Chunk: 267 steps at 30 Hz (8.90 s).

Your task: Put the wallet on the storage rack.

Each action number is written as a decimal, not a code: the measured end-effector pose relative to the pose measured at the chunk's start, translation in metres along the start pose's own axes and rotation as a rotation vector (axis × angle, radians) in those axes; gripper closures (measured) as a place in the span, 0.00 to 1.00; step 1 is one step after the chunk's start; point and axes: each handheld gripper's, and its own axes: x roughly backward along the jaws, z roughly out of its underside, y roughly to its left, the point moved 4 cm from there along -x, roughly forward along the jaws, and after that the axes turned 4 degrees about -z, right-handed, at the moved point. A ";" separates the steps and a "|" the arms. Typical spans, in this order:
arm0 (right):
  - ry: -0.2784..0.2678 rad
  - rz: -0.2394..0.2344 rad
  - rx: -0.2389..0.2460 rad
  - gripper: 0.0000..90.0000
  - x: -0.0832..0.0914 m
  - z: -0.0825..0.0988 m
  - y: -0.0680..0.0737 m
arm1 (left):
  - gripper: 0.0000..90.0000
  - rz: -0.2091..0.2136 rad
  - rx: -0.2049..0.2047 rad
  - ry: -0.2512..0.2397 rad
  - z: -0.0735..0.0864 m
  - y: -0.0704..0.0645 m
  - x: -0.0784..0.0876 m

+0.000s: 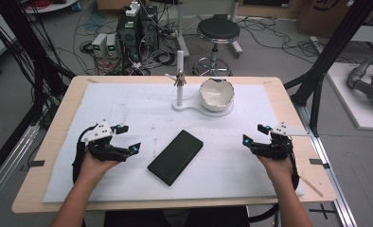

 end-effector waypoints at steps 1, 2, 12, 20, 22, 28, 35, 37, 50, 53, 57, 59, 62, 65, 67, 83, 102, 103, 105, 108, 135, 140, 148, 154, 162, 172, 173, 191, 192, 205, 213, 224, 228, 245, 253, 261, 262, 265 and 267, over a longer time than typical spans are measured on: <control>0.000 0.000 0.000 0.25 0.000 0.000 0.000 | 0.17 0.000 0.000 0.000 0.000 0.000 0.000; 0.000 0.000 0.001 0.25 0.000 0.000 0.000 | 0.17 0.008 0.013 0.001 0.000 0.000 -0.001; 0.007 -0.007 0.003 0.25 -0.002 0.000 0.001 | 0.21 0.085 0.072 0.027 0.003 -0.010 -0.024; 0.006 -0.016 0.000 0.25 -0.002 0.000 0.000 | 0.21 0.207 0.130 0.143 0.008 -0.030 -0.054; 0.007 -0.014 0.002 0.25 -0.001 0.000 0.000 | 0.21 0.226 0.147 0.173 0.011 -0.032 -0.061; 0.006 -0.016 0.006 0.26 -0.001 0.001 -0.001 | 0.21 0.272 0.183 0.285 0.019 -0.044 -0.081; 0.009 -0.015 0.006 0.26 -0.002 0.001 -0.001 | 0.25 0.218 0.135 0.354 0.021 -0.052 -0.086; 0.013 -0.017 0.011 0.26 -0.003 0.001 -0.001 | 0.25 0.192 0.105 0.360 0.020 -0.056 -0.087; 0.016 -0.015 0.018 0.26 -0.003 0.001 0.001 | 0.50 0.215 0.195 0.331 0.024 -0.053 -0.082; 0.019 -0.012 0.021 0.26 -0.004 0.001 0.001 | 0.57 0.221 0.223 0.315 0.025 -0.052 -0.081; 0.017 -0.012 0.024 0.26 -0.003 0.001 0.002 | 0.71 0.224 0.235 0.299 0.024 -0.049 -0.080; 0.016 -0.012 0.024 0.26 -0.003 0.001 0.002 | 0.74 0.229 0.242 0.287 0.023 -0.047 -0.079; 0.017 -0.011 0.017 0.27 -0.003 0.001 0.002 | 0.84 0.238 0.269 0.271 0.023 -0.045 -0.078; 0.015 -0.013 0.018 0.27 -0.003 0.001 0.001 | 0.90 0.268 0.318 0.232 0.019 -0.043 -0.076; 0.013 -0.013 0.019 0.27 -0.003 0.000 0.001 | 0.91 0.279 0.319 0.221 0.018 -0.043 -0.075; 0.005 -0.014 0.017 0.27 -0.001 0.000 0.001 | 0.91 0.340 0.170 0.055 -0.028 -0.049 -0.049; -0.010 -0.136 0.053 0.26 -0.003 -0.014 0.017 | 0.91 0.334 0.048 0.007 -0.053 -0.048 -0.020; -0.010 -0.136 0.053 0.26 -0.003 -0.014 0.017 | 0.91 0.342 0.038 0.008 -0.053 -0.049 -0.018; -0.019 -0.184 0.062 0.26 -0.003 -0.018 0.023 | 0.91 0.366 0.022 0.011 -0.054 -0.051 -0.017; -0.016 -0.294 0.089 0.24 -0.008 -0.025 0.038 | 0.91 0.415 -0.002 0.012 -0.054 -0.056 -0.016; 0.138 -0.824 0.205 0.81 -0.038 -0.030 0.115 | 0.91 0.576 -0.184 -0.023 -0.058 -0.086 -0.024; 0.162 -0.804 0.190 0.86 -0.038 -0.031 0.114 | 0.84 0.504 -0.126 -0.046 -0.055 -0.082 -0.028; 0.187 -0.737 0.167 0.86 -0.040 -0.030 0.108 | 0.43 0.384 -0.045 -0.071 -0.054 -0.061 -0.021; 0.181 -0.662 0.158 0.86 -0.034 -0.031 0.097 | 0.37 0.344 -0.020 -0.078 -0.052 -0.049 -0.015; 0.135 -0.525 0.136 0.86 -0.015 -0.040 0.070 | 0.25 0.241 0.021 0.013 -0.042 -0.030 -0.009; 0.098 -0.395 0.138 0.86 0.006 -0.068 0.040 | 0.21 0.149 0.025 0.088 -0.029 -0.015 -0.008; 0.109 -0.359 0.145 0.86 0.009 -0.078 0.033 | 0.21 0.142 0.019 0.092 -0.028 -0.014 -0.008; 0.279 -0.120 0.227 0.86 -0.001 -0.175 0.002 | 0.21 0.059 -0.011 0.168 -0.018 0.003 0.002; 0.292 -0.108 0.230 0.86 -0.004 -0.179 0.001 | 0.21 0.058 -0.005 0.159 -0.018 0.004 0.003; 0.563 -0.016 0.282 0.86 -0.066 -0.198 -0.019 | 0.21 0.092 0.024 0.158 -0.015 0.003 -0.002; 0.638 -0.039 0.246 0.86 -0.096 -0.192 -0.029 | 0.21 0.095 0.024 0.156 -0.015 0.004 -0.003; 0.478 0.065 0.174 0.67 -0.108 -0.184 -0.053 | 0.21 0.097 0.014 0.171 -0.013 0.004 -0.005; 0.440 0.150 0.123 0.60 -0.102 -0.179 -0.065 | 0.21 0.104 0.008 0.167 -0.013 0.002 -0.005; 0.326 0.178 0.064 0.43 -0.078 -0.171 -0.069 | 0.21 0.094 0.015 0.153 -0.014 0.003 -0.004; 0.221 0.150 0.094 0.34 -0.046 -0.178 -0.050 | 0.21 0.067 0.005 0.135 -0.019 0.002 0.000; 0.081 0.065 0.071 0.29 -0.009 -0.165 -0.033 | 0.21 0.034 -0.002 0.100 -0.024 0.002 0.006; 0.070 0.057 0.066 0.29 -0.006 -0.161 -0.031 | 0.21 0.029 -0.006 0.095 -0.025 0.002 0.007; 0.035 0.026 0.055 0.26 0.003 -0.149 -0.026 | 0.21 0.011 -0.021 0.098 -0.024 0.002 0.010; -0.005 0.003 0.064 0.24 0.008 -0.140 -0.021 | 0.21 0.006 -0.024 0.099 -0.023 0.002 0.011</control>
